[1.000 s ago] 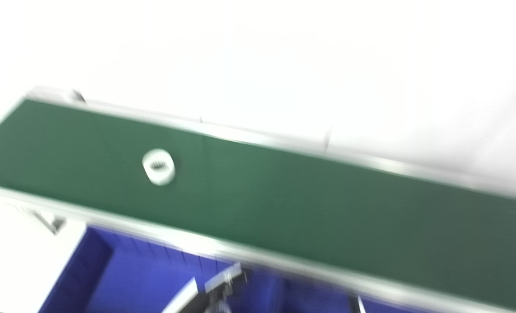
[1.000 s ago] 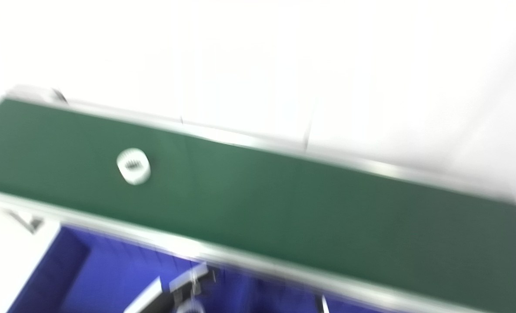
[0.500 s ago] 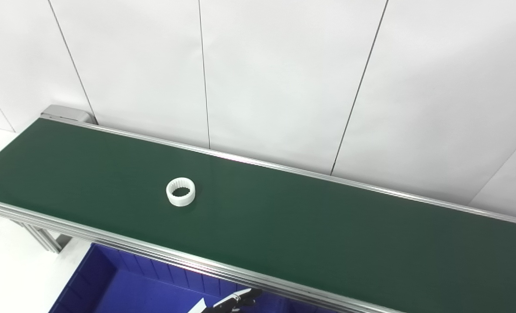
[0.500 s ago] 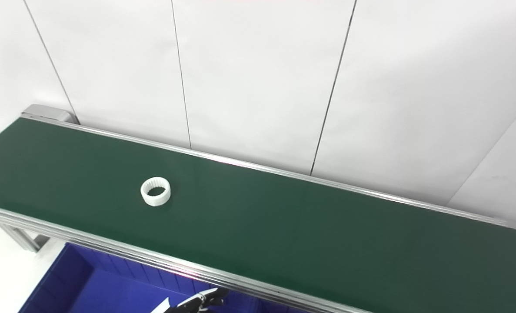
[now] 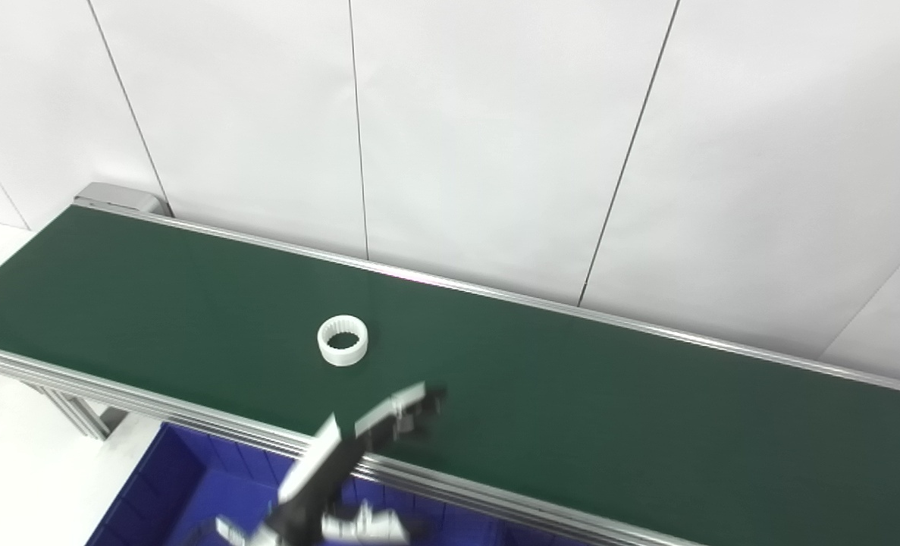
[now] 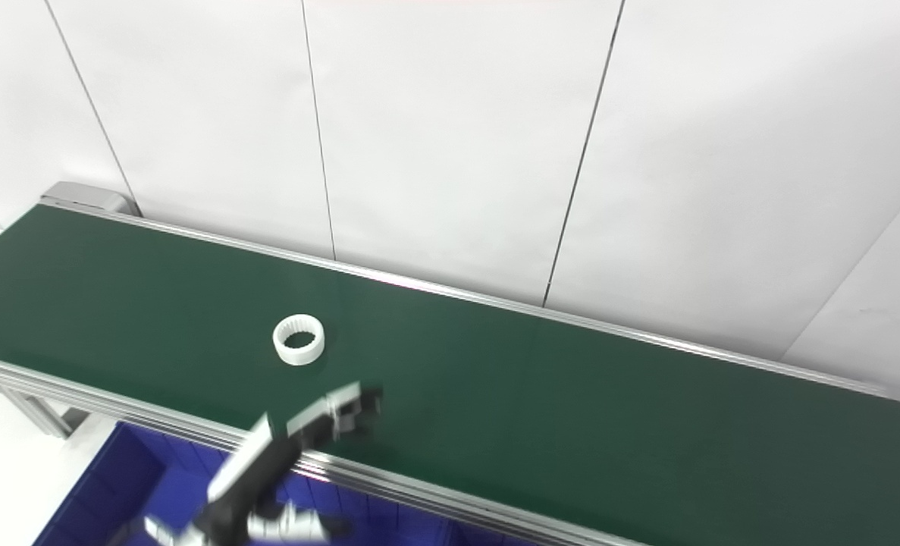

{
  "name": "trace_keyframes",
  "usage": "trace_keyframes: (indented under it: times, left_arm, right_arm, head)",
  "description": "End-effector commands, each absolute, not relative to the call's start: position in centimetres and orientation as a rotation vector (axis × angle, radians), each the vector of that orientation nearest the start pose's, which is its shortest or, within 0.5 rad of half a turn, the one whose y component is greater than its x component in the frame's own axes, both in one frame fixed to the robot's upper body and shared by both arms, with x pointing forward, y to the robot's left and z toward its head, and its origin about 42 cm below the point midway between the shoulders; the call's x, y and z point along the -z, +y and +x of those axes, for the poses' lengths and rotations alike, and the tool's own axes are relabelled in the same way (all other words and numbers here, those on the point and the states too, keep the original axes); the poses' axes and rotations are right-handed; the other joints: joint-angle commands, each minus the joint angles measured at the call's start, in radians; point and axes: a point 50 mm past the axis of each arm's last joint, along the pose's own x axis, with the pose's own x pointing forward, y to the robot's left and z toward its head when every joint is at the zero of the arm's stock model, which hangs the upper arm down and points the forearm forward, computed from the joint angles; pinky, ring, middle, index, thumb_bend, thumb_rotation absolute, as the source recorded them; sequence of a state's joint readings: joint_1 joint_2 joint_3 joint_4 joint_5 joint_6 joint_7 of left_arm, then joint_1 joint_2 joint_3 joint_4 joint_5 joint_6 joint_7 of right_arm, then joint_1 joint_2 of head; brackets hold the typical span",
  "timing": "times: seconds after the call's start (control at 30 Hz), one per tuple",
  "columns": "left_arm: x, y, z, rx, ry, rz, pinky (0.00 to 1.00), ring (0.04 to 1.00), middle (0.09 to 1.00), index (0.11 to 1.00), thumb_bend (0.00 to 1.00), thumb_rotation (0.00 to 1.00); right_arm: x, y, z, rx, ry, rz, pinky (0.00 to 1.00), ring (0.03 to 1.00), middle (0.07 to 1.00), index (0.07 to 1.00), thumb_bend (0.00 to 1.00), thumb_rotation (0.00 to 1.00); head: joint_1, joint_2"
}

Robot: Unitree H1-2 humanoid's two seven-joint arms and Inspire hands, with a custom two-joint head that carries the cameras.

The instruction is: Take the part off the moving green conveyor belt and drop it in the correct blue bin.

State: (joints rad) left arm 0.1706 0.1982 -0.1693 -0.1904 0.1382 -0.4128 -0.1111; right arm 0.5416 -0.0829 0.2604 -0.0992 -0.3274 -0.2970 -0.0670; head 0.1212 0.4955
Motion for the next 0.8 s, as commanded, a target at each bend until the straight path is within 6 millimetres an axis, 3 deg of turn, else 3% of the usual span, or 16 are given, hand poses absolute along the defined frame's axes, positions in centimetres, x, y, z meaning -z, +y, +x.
trace_keyframes:
  times: [0.0, 0.2, 0.33, 0.53, 0.77]
  left_arm:
    - [-15.2, 22.0, 23.5, 0.290, -0.478, 0.327, 0.82, 0.897, 0.925, 0.908, 0.86, 0.56]
    - [-19.3, 22.4, 27.4, 0.239, -0.452, 0.466, 0.88, 0.933, 0.958, 0.939, 0.79, 0.51]
    - [-20.5, 22.4, 29.9, 0.199, -0.395, 0.549, 0.87, 0.928, 0.958, 0.941, 0.76, 0.51]
    - [-19.9, 22.5, 34.0, 0.177, -0.329, 0.670, 0.87, 0.931, 0.954, 0.917, 0.76, 0.44]
    - [-17.4, 22.7, 38.1, 0.163, -0.225, 0.863, 0.81, 0.902, 0.952, 0.907, 0.80, 0.43]
  right_arm:
    - [-5.1, -17.9, 8.8, -0.169, 0.025, -0.275, 1.00, 1.000, 1.000, 1.000, 0.83, 0.55]
    - [-5.1, -17.7, 8.8, -0.168, 0.016, -0.262, 1.00, 1.000, 1.000, 1.000, 0.83, 0.54]
    - [-5.1, -17.6, 8.9, -0.166, 0.011, -0.270, 1.00, 1.000, 1.000, 1.000, 0.82, 0.54]
    - [-5.2, -17.5, 9.1, -0.169, 0.008, -0.263, 1.00, 1.000, 1.000, 1.000, 0.83, 0.54]
    - [-5.2, -17.5, 9.2, -0.167, -0.001, -0.272, 1.00, 1.000, 1.000, 1.000, 0.83, 0.55]
  head:
    - [-0.003, 0.003]
    - [-0.005, 0.009]
    - [-0.007, 0.010]
    - [-0.006, 0.010]
    - [-0.004, 0.011]
